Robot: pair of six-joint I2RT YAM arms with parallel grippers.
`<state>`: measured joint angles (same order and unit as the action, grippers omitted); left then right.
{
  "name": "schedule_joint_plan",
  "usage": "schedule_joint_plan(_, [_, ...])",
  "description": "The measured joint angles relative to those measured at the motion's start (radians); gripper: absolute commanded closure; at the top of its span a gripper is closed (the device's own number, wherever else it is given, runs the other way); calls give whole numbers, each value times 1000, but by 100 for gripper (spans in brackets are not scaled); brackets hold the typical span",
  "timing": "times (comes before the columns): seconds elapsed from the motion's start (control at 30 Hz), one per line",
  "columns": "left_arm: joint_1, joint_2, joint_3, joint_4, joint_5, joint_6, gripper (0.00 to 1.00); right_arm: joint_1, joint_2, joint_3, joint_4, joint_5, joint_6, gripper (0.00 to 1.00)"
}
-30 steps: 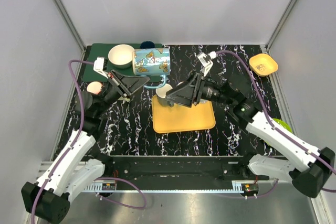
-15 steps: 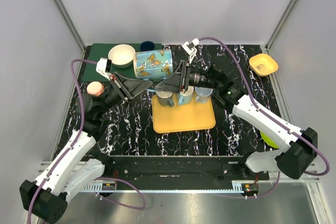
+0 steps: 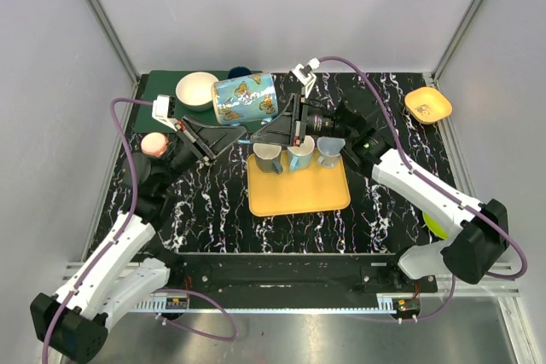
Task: Turn the mug right side up
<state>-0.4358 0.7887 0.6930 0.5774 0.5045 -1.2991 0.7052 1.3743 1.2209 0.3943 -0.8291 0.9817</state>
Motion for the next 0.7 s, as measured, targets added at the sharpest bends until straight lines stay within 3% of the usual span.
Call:
schedule_joint_plan(0.13, [-4,-3,-1,-8,-9,22,60,-3,2,0,-3,-1,-9,100])
schedule_joint_plan(0.27, [-24,-27,-32,-13,-3,62,41,2,-22,-11,-84,13,-61,100])
schedule_joint_plan(0.57, [-40,-67,-90,-40,-1,103,27,6,-115,-43,-305,94,-179,100])
schedule_joint_plan(0.7, [-35,-105,-98,-130,-24,149,24,8,-212,-37,-513,190,-294,100])
